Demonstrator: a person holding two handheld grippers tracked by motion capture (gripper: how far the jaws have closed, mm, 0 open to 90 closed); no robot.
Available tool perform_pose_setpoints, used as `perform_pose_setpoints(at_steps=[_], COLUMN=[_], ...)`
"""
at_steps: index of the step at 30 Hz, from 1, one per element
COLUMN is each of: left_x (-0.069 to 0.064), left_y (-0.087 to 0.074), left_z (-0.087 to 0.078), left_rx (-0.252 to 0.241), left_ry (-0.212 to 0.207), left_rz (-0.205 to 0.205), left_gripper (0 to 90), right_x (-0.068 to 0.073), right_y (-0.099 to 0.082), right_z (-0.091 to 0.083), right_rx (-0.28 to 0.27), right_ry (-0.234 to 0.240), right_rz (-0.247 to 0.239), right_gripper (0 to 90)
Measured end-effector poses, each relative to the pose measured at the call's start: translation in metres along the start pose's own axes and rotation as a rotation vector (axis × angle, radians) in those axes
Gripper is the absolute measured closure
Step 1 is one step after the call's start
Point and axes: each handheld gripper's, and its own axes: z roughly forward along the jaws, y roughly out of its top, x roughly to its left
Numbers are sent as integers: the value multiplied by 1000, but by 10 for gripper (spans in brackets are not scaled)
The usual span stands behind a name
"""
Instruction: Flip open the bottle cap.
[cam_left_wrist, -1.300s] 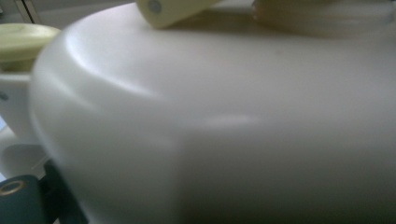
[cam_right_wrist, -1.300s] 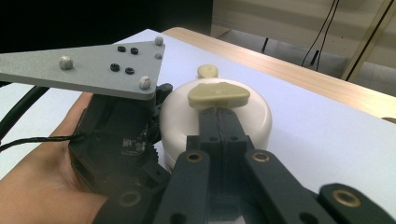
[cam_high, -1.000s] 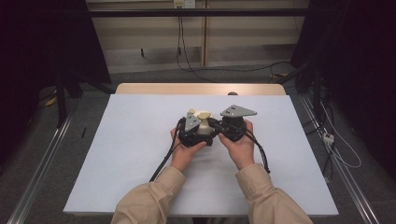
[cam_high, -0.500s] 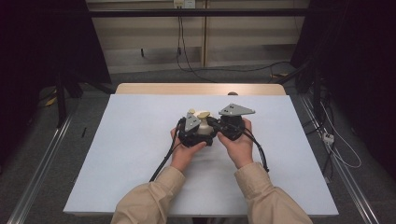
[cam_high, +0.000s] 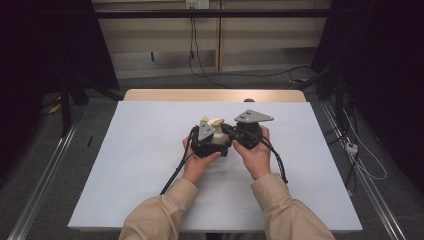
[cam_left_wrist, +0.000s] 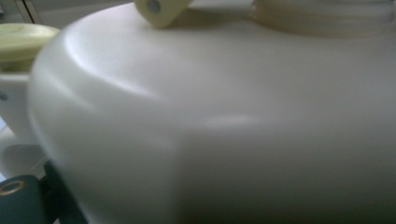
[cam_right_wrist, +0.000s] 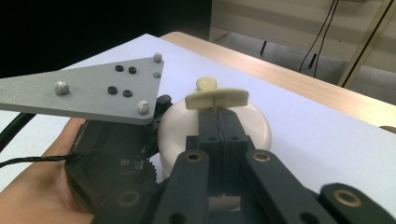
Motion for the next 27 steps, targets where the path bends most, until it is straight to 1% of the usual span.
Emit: perform_pose_setpoints(at_steps=[6,12,18,27], left_x=[0,0,0,-1], left_y=[0,0,0,0], left_z=[0,0,0,0], left_rx=[0,-2,-1,-4], left_ry=[0,0,1,1], left_rz=[1,-1,-1,-6], left_gripper=[51,51,52,52], right_x=[0,1,0,-1], right_y=[2,4,5,8], right_z=[1,2,3,3], right_rx=[-2,2,-2,-7], right_ry=[-1,-1,-3,3], right_rz=[1,-16,-1,-3], right_gripper=[900,900,900,900])
